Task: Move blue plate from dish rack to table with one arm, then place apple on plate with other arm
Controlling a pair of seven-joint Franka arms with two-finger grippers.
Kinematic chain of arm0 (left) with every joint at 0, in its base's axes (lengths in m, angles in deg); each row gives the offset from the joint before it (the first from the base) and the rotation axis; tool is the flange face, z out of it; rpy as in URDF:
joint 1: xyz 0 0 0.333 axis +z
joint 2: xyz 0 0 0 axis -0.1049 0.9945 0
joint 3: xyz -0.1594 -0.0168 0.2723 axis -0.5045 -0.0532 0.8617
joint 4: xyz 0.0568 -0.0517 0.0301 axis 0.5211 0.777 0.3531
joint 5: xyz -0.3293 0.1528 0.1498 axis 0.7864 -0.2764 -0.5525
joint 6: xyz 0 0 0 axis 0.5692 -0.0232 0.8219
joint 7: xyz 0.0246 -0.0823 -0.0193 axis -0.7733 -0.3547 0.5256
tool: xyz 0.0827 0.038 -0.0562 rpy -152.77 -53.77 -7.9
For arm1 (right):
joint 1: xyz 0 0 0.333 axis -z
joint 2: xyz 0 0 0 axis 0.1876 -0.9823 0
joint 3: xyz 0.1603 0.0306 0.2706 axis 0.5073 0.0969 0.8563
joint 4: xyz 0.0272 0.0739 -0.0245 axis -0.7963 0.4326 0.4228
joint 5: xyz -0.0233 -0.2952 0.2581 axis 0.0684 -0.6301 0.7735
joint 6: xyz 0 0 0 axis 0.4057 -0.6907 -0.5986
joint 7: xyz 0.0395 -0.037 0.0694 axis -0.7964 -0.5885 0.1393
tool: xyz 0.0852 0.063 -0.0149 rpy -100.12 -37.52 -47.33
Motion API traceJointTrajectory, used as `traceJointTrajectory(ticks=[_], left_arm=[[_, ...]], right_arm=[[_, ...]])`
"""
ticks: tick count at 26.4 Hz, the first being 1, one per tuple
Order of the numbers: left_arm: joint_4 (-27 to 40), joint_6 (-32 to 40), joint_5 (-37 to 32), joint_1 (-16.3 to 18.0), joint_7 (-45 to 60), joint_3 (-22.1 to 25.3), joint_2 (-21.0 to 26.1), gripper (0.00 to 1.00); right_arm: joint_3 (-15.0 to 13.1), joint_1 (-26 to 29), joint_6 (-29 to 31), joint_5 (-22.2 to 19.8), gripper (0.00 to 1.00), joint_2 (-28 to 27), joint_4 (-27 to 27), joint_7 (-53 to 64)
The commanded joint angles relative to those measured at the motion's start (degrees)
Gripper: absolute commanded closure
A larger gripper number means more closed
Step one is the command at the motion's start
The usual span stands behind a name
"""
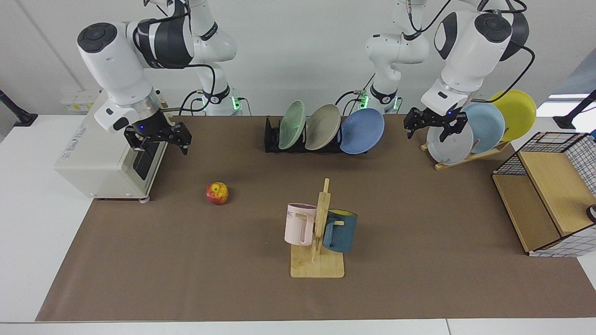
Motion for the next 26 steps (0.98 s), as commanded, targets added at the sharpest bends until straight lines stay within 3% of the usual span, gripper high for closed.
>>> traceJointTrajectory(ticks=[1,8,14,21,26], left_arm=[[10.73,-5.35,-0.05,-0.95,-2.54,0.53,-7.12,0.00],[14.08,-5.44,-0.13,-0.51,-7.73,0.61,-8.62,0.00],[15.84,-4.56,-1.54,-1.13,-7.73,0.26,-10.02,0.00],[21.20,-5.09,-1.63,-1.13,-7.82,-2.37,-14.06,0.00],[22.78,-4.13,-1.63,-1.04,-7.38,-4.40,-15.47,0.00]], right_arm=[[0.10,-1.33,9.80,1.03,0.00,-0.30,8.26,-0.90],[0.01,-4.76,16.32,5.25,0.00,-4.26,10.47,-2.65],[0.01,-6.96,20.54,5.34,0.00,-7.51,10.47,-4.94],[-0.16,-8.45,24.22,3.50,0.00,-10.94,10.39,-7.58],[-0.16,-8.37,25.20,-1.24,0.00,-14.10,9.59,-7.32]])
